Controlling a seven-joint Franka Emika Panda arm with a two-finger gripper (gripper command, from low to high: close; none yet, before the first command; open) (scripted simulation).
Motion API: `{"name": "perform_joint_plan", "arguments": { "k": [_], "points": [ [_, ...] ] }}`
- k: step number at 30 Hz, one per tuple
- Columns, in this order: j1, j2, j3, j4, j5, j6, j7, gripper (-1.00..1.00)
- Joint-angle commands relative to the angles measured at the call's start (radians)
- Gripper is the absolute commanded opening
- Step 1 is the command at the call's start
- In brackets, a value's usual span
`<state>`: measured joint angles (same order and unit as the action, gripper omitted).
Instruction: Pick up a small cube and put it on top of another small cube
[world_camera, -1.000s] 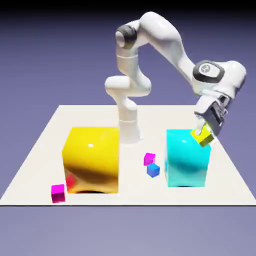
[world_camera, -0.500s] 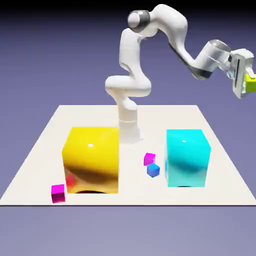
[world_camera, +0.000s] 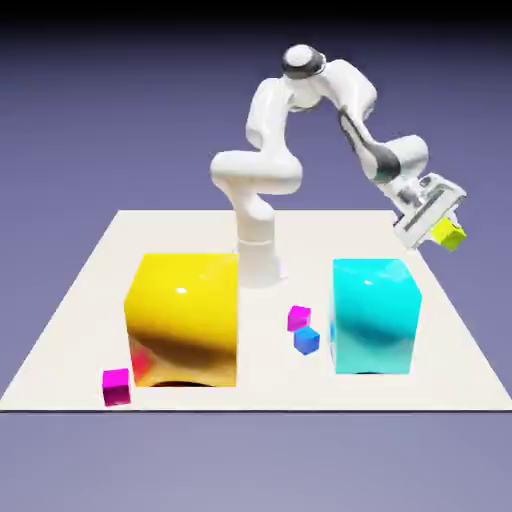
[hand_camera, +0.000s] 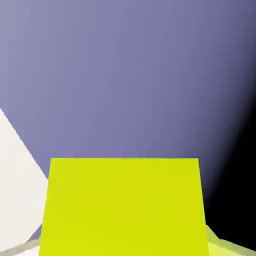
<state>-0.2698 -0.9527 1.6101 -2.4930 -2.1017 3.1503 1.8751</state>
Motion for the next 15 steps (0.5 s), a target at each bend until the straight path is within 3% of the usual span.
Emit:
{"name": "perform_joint_plan", "arguments": {
  "k": [1,12,15],
  "points": [
    [-0.006,-0.036,0.026,-0.018,-0.032,0.036,0.023,-1.00],
    [-0.068,-0.435,0.315,-0.218,-0.387,0.439,0.279,-1.00],
    [-0.107,-0.454,0.349,-0.220,-0.392,0.425,0.286,-1.00]
  ]
}}
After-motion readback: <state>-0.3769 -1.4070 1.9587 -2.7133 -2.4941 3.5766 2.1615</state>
